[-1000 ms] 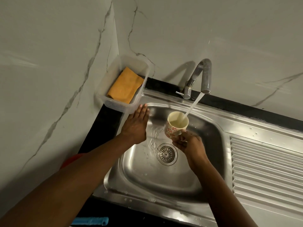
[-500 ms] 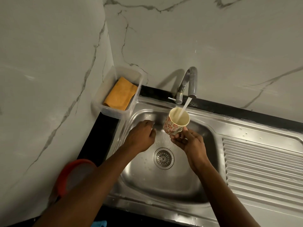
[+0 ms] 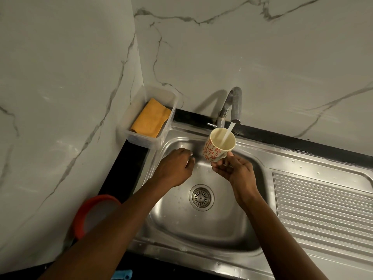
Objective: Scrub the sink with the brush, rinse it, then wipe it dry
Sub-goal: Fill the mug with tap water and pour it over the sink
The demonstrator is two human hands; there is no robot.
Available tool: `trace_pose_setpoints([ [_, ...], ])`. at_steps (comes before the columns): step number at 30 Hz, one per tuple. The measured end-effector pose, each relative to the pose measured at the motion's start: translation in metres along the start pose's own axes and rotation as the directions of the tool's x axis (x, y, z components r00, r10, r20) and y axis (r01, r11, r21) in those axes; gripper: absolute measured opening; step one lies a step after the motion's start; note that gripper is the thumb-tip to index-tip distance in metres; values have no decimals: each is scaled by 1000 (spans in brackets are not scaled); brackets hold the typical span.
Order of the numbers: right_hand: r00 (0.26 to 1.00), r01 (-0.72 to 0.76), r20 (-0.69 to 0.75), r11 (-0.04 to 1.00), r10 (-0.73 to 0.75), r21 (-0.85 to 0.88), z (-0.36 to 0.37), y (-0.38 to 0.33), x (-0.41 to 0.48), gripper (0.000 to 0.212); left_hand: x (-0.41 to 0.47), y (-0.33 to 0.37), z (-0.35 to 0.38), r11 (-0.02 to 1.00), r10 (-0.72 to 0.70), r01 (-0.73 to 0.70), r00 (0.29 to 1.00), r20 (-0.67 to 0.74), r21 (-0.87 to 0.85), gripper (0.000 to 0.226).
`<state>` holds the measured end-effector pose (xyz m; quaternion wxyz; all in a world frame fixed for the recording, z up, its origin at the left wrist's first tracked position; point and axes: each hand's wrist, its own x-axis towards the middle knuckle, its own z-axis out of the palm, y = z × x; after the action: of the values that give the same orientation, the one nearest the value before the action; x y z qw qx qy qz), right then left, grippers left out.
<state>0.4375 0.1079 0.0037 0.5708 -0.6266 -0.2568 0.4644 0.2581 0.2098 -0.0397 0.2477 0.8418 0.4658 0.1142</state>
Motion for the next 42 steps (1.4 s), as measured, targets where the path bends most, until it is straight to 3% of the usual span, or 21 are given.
trace_pose_setpoints([
  [42,998,63,-2,997,-63,-50,-6,-31,-3,38,0,9,-8,1000,22,-22,999,-38,11,34],
])
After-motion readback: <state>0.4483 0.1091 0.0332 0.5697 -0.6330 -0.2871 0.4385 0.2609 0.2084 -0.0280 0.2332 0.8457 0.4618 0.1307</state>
